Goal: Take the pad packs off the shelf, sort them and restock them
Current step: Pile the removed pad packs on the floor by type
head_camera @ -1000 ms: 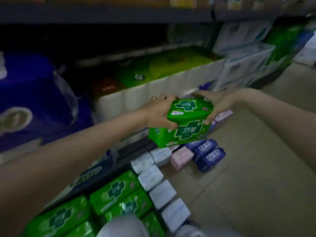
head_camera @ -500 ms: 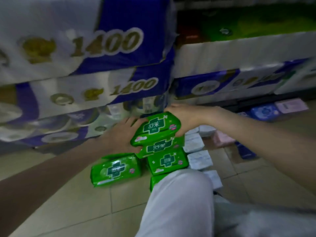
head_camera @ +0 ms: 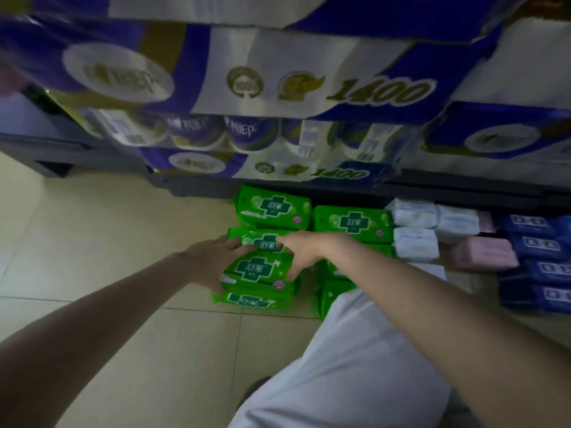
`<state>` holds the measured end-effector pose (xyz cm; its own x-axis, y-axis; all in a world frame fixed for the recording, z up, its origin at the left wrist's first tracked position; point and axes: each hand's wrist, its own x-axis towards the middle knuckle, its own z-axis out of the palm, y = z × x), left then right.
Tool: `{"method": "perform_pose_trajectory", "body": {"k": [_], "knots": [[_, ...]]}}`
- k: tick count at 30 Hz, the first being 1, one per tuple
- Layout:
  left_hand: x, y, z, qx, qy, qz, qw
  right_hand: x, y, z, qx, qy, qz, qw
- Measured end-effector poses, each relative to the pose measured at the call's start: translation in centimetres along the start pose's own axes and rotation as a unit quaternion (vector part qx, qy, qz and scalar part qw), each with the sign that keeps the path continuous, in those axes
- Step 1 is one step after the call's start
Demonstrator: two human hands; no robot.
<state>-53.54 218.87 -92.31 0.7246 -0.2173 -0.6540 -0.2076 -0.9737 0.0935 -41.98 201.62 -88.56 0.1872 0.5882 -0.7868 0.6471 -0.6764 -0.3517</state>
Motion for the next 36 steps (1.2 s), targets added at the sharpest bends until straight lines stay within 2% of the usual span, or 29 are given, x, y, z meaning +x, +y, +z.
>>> {"method": "perform_pose_trajectory", "body": {"k": [5,10,14,17,19,22,25,28,32,36], "knots": [[1.5,2.1,2.6,0.079,0.013,-0.039,0.996,0.0,1.3,-1.2,-0.058,0.047,0.045,0.996],[1.8,1.9,1.6,0.03,0.038,-0.026,0.998,-0.8,3.8,-2.8,-0.061,0.056,0.076,0.994],[2.1,0.7,-3.2,-0.123,0.014,0.001,0.992,-2.4,5.3,-5.3,-0.004,0.071,0.066,0.995],[2.8,0.6,-8.4,-0.138,0.04,0.016,0.989,-4.4,5.6,-7.5,0.092,0.075,0.051,0.992],[3.6,1.4,-12.0,-0.13,0.098,0.022,0.986,-5.9,5.8,-8.7,0.14,0.066,0.05,0.987],[5.3,3.8,-16.5,-0.153,0.178,0.052,0.971,-8.3,7.1,-10.2,0.102,0.1,0.077,0.987],[7.4,7.7,-19.3,-0.149,0.193,0.079,0.967,-10.9,9.3,-10.1,0.032,0.127,0.112,0.985],[9.5,12.1,-19.9,-0.102,0.162,0.093,0.977,-13.2,11.3,-7.8,0.003,0.109,0.129,0.986],[9.9,17.2,-16.9,-0.061,0.038,0.111,0.991,-14.6,12.7,-2.6,-0.001,0.038,0.155,0.987],[8.6,18.5,-11.1,-0.035,-0.066,0.108,0.991,-12.0,11.3,2.9,0.033,-0.035,0.111,0.993]]}}
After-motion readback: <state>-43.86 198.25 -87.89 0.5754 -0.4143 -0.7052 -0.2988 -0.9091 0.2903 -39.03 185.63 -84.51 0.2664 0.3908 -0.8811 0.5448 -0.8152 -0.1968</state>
